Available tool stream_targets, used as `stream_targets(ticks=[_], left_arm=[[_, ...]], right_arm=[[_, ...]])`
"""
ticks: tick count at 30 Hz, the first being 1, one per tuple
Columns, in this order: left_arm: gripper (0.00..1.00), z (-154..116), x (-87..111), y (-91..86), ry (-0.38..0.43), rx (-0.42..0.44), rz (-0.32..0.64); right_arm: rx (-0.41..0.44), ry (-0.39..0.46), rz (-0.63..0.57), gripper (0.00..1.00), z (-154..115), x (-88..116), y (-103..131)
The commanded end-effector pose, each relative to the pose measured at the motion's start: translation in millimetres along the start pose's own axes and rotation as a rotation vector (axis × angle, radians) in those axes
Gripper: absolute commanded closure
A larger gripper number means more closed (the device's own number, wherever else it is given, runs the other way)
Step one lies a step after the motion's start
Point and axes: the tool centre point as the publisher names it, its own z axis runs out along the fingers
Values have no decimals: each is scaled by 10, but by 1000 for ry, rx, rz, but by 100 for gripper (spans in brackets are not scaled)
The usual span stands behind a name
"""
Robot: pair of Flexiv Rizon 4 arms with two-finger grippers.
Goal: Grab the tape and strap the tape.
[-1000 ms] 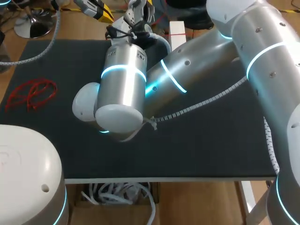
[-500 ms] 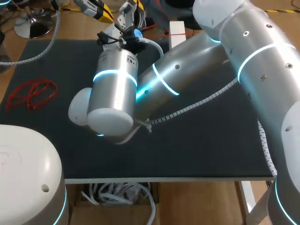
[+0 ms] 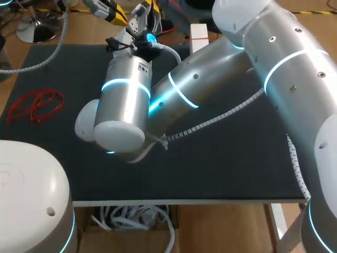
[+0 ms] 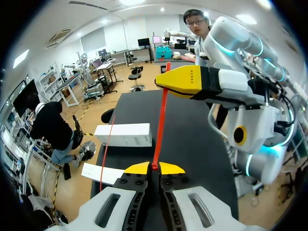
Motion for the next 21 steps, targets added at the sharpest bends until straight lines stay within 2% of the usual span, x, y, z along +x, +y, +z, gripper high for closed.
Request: stream_targets(ticks=[1,21], left_arm=[[100,-2,-1,-2,1,-2,0],[100,-2,-1,-2,1,-2,0]], right_arm=[[1,3,-5,100,-6,-11,14],[-11,3,-17,100,20,-51,110]])
